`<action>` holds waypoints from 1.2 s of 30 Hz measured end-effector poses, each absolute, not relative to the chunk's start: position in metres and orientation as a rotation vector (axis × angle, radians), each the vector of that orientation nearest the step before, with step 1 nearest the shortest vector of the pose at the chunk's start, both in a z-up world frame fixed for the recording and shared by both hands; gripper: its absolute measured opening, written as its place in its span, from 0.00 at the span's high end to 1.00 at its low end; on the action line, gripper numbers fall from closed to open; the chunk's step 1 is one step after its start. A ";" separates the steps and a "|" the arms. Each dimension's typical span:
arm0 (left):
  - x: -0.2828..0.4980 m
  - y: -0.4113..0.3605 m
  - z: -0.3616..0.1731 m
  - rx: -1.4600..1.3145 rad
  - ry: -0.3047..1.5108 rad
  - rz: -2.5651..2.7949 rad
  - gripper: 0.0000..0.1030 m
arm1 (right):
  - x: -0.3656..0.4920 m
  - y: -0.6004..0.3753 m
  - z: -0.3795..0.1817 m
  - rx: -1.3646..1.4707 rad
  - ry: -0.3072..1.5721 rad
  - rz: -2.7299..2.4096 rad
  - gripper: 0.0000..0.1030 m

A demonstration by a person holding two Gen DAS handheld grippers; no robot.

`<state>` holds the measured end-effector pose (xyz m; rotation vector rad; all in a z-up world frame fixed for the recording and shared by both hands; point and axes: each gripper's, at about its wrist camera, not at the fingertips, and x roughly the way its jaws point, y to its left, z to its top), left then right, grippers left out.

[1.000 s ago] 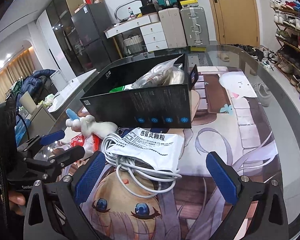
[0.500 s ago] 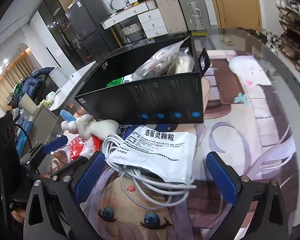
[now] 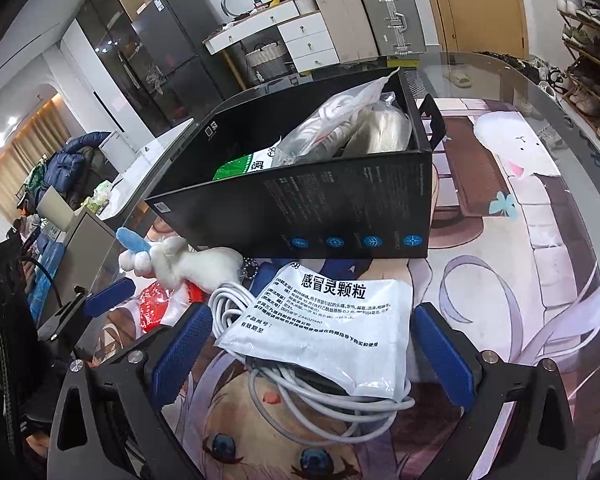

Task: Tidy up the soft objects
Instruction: 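Grasp the red snack bag with the left gripper while the right grasps the white medicine packet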

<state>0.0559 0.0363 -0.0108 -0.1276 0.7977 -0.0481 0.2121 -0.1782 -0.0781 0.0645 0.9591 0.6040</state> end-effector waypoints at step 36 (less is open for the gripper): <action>0.054 0.039 -0.012 -0.140 0.798 -0.045 0.00 | 0.209 -0.192 -0.080 -0.076 0.924 0.578 0.09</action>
